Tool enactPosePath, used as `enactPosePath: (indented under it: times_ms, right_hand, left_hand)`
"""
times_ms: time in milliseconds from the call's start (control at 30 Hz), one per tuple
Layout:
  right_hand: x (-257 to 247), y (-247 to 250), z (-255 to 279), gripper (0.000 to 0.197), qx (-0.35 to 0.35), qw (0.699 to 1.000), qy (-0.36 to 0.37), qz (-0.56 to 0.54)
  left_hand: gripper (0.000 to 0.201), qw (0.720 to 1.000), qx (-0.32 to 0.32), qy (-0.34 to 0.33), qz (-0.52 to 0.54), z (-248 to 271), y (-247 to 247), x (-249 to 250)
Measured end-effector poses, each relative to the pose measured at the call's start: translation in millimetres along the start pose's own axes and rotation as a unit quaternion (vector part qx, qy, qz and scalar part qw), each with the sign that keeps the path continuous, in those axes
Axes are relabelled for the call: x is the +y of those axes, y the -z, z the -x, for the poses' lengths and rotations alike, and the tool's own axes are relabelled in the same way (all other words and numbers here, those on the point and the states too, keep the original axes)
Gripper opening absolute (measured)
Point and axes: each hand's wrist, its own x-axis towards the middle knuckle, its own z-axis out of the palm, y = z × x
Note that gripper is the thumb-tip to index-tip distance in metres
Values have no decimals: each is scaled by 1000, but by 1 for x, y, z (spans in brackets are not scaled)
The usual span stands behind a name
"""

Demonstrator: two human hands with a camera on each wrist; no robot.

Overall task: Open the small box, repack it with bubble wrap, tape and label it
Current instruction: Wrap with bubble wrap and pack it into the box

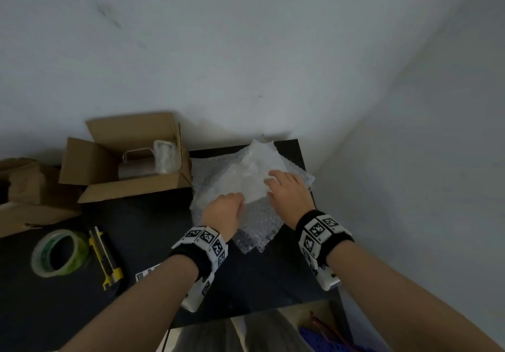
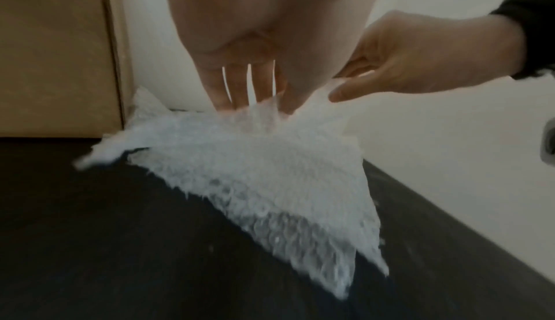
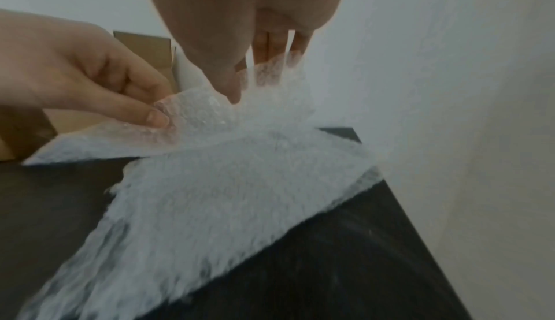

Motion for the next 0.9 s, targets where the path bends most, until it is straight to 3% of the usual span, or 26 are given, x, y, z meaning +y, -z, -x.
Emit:
enactPosePath:
  times_ms: [200,400,467,567,667,800,900]
  right_hand:
    - [-5,46,-17,66,68,991,-83,-84]
    - [-25,66,-26,89,70,964,-123,-225]
    - [-35,66,-31,88,50,938,-157,-304]
    - [-56,67,-38,82,22,873,-205,-441]
    - [-80,67,-49,66,16,826,-229,-515]
    - [-109,71,-59,51,66,798,-210,-561]
    - [-124,76,-63,50,91,817,-160,-547]
  left_hand:
    - [18,983,66,38,169,-7,56,-8]
    - [12,942,184,-1,280,1,117,-17]
    - [9,928,211,-22,305,8,143,-19]
    - [9,916,227,-45,327,18,176,-30]
    - [5,911,237,-46,335,30,201,-46]
    - [10,892,265,-15,366,45,222,-72]
    - [39,885,280,28,370,53,230,-102]
